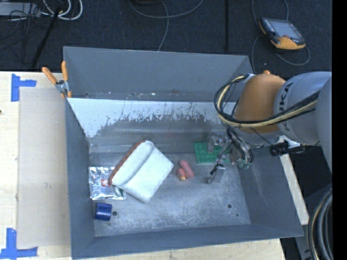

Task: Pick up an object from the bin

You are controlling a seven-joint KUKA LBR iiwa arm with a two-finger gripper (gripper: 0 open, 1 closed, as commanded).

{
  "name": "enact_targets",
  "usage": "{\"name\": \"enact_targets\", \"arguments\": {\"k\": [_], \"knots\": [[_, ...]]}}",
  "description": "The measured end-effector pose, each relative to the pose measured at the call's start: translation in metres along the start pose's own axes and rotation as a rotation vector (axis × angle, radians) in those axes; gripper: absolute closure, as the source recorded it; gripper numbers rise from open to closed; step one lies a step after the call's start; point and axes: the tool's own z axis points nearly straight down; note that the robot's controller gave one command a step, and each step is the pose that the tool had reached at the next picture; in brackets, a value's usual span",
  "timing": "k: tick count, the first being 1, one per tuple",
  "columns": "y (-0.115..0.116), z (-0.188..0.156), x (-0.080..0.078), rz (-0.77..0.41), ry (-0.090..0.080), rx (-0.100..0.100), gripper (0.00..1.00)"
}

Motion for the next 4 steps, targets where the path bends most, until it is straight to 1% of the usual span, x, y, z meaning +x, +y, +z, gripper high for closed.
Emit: {"name": "enact_targets", "arguments": {"k": [1,2,3,4], "knots": [[-0.0001,-0.0004,-0.0002,-0.002,0.000,0.000,1.00],[0.0000,-0.0003,-0.0001,-0.002,0.000,0.000,0.00],[0.0000,-0.0004,-0.0002,-0.004,0.000,0.000,1.00],[0.0000,-0.0003,-0.0001,-0.004,-0.001,0.000,0.00]]}}
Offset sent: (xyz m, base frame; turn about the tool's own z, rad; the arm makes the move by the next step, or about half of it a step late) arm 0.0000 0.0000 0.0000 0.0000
